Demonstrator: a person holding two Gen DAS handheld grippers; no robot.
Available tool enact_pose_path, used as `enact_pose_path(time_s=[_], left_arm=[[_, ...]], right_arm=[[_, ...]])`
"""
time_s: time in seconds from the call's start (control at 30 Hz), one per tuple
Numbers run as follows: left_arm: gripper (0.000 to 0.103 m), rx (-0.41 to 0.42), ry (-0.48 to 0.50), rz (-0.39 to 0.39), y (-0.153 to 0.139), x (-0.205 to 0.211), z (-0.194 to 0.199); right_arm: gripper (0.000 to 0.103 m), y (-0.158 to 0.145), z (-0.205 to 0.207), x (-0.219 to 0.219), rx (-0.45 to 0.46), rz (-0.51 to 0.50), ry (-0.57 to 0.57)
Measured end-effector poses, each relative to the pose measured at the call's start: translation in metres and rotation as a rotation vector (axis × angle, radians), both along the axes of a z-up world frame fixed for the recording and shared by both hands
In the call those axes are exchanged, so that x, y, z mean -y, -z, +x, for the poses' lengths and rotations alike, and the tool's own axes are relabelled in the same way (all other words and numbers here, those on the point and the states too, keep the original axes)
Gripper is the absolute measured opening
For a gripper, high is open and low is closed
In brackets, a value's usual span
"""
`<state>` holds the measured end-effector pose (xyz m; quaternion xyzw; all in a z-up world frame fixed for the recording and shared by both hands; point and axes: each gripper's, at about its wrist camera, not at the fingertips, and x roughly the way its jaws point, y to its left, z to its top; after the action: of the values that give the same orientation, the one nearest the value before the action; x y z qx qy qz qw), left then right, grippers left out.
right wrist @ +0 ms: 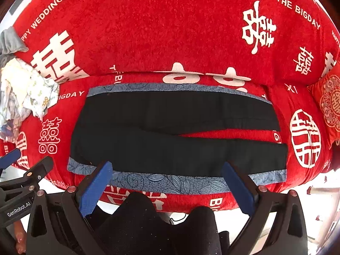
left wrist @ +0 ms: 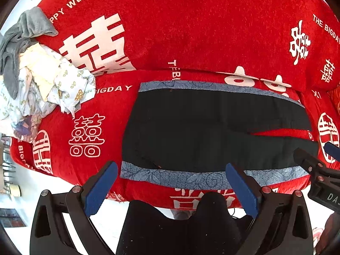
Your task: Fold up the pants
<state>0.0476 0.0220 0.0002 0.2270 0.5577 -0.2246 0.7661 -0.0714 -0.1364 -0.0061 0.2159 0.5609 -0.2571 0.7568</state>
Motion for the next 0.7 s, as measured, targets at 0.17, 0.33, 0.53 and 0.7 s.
enact_pose_path(time_s=[0.17,0.33,0.53,0.7], left_arm=[[0.102,-0.015,0.033,0.012,0.016,-0.012,0.013],[0.102,-0.064,0.039,0.017,0.046,-0.029,0.029],[0.102,-0.133,0.059,0.024,0.099,-0.044,0.04],[0.102,-0.266,0.012,-0.073,0.145,-0.076,0.053]], right_arm=[[0.103,0.019,0.001,-0.005,-0.05,0.019,0.044],[0.103,0.05,0.0,-0.015,-0.124,0.044,0.072],[0.103,0.101,-0.004,-0.019,-0.136,0.144,0.124],[0.102,0.146,-0.017,-0.009,0.004,0.378,0.2]])
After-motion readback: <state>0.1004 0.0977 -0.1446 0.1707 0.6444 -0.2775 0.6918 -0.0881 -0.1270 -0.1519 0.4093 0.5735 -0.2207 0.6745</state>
